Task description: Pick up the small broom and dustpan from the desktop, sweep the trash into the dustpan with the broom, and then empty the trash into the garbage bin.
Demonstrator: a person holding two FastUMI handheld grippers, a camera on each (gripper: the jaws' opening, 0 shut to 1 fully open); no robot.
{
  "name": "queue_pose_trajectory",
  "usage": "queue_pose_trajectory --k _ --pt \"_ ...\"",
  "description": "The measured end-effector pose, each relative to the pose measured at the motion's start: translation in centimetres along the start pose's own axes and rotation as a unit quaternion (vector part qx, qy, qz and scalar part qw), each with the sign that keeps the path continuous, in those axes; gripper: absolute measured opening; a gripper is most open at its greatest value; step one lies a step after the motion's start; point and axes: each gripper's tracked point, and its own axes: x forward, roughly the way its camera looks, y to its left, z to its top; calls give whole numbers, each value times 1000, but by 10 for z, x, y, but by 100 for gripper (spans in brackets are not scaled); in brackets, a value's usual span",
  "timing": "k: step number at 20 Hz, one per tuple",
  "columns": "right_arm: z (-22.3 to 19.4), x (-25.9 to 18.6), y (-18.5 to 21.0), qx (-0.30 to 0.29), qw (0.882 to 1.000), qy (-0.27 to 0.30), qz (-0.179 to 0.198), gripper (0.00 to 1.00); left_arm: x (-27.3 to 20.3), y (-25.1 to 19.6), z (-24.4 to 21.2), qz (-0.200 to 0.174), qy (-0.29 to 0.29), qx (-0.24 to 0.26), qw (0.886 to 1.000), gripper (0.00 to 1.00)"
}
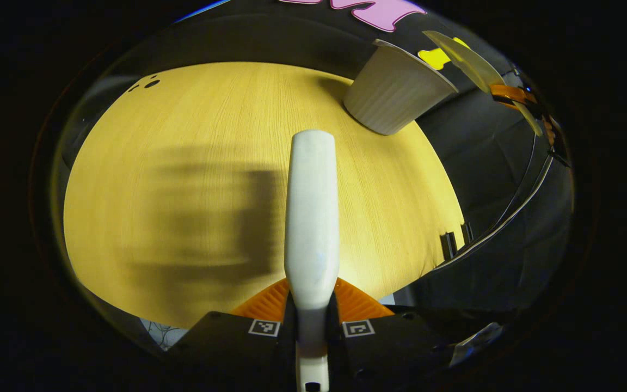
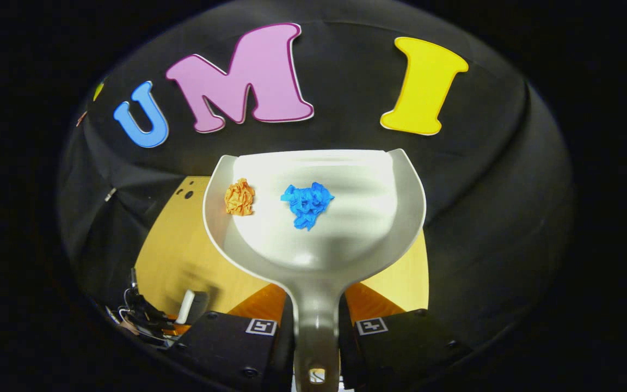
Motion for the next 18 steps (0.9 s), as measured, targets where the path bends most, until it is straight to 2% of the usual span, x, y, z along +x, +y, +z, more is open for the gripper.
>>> queue_pose_trajectory --k 2,4,5,7,8,9,10,14,16,17,18 --pt "0 22 -5 -5 1000 18 -11 38 1 -1 -2 4 -4 -1 1000 27" --pt "1 39 -12 -4 999 30 -23 38 2 -2 -1 7 -5 -2 1000 27" --pt "2 46 -14 1 999 34 -28 38 4 -4 -1 5 -5 -8 1000 31" --pt "5 54 -16 8 999 35 -32 38 4 -3 1 0 -7 -19 1000 27" --pt "6 57 -19 6 999 38 -37 34 4 -4 2 1 -9 -21 1000 27" --pt "5 62 -24 -2 998 42 -47 38 4 -4 3 2 -11 -22 1000 28" --pt "2 66 -28 -12 997 47 -56 38 6 -4 4 2 -12 -24 1000 31" --pt "3 66 -31 -29 996 45 -76 38 5 -6 4 -8 -13 -43 999 31" --pt "4 65 -33 -67 992 42 -93 42 6 -5 2 -12 -13 -46 999 27" --pt "2 68 -35 -96 989 44 -108 38 5 -5 2 -13 -13 -45 999 31" --pt "8 63 -36 -128 984 38 -121 43 5 -5 2 -13 -11 -43 999 27"
